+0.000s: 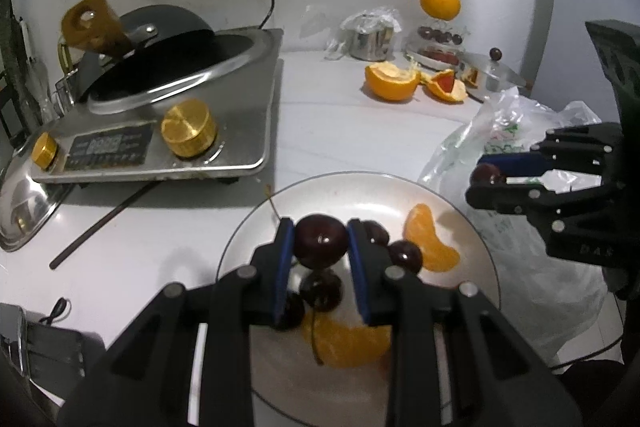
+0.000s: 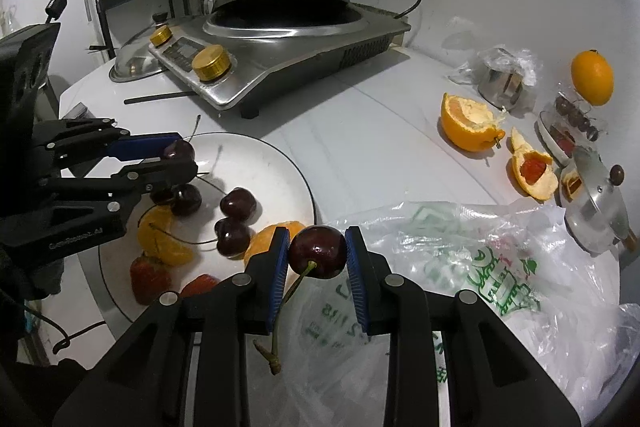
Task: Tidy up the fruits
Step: 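Open the left tool to drop its cherry while the right tool holds its cherry, then lower the right tool onto the plate and open it to drop the cherry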
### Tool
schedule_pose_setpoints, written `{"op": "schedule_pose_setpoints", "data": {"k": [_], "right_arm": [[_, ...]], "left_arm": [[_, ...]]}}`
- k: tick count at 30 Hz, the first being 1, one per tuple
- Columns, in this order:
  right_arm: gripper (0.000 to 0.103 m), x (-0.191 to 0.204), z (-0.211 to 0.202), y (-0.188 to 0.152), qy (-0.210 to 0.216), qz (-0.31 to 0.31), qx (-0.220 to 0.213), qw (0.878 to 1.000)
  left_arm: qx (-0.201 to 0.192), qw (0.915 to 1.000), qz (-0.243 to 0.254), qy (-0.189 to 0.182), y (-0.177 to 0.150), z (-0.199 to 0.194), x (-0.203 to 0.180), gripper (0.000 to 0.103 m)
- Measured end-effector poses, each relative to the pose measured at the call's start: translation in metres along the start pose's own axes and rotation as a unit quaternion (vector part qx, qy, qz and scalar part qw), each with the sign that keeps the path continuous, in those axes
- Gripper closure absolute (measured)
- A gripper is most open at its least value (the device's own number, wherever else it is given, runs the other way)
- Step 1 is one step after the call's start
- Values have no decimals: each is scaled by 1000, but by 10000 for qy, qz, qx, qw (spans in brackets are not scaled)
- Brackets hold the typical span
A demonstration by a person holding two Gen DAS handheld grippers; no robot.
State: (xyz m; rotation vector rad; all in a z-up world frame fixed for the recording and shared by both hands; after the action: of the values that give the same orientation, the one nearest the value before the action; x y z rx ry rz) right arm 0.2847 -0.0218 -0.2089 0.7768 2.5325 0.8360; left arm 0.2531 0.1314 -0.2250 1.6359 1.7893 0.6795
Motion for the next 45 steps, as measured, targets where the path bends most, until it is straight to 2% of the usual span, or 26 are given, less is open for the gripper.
{"op": "schedule_pose_setpoints", "data": {"k": [10,15,34,36,37,38,45], "right_arm": [[73,-9,10,9,83,32,-37,10000],[73,-9,15,14,125,12,-48,9999],[73,24,41,47,244,-285,26,9993],[73,28,45,49,250,-306,49,9992],[73,30,47,50,256,-312,60,9992],[73,33,50,51,255,-329,79,9991],[73,43,63,57,296,-402,155,9986]], "left_arm": [[305,9995,79,99,8,28,-4,74],[434,9990,-59,78,12,34,1,72],[178,9988,-423,148,4,4,46,69],[167,9987,-457,122,2,3,50,63],[156,9986,-491,117,1,2,53,47],[123,9984,-542,112,1,1,55,42],[120,9972,-718,149,-4,-5,73,41]]}}
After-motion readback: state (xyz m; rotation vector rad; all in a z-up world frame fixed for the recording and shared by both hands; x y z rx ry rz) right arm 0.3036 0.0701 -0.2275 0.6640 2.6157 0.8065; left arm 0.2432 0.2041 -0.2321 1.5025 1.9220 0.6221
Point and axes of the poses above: each gripper's, at about its wrist camera, not at the fingertips, and z roughly the way its jaws point, x to its left, y to its top, the point moved 2 cm from there along z, roughly the way its jaws point, and after that the axes turned 6 degrees about -z, right-handed, at the moved point
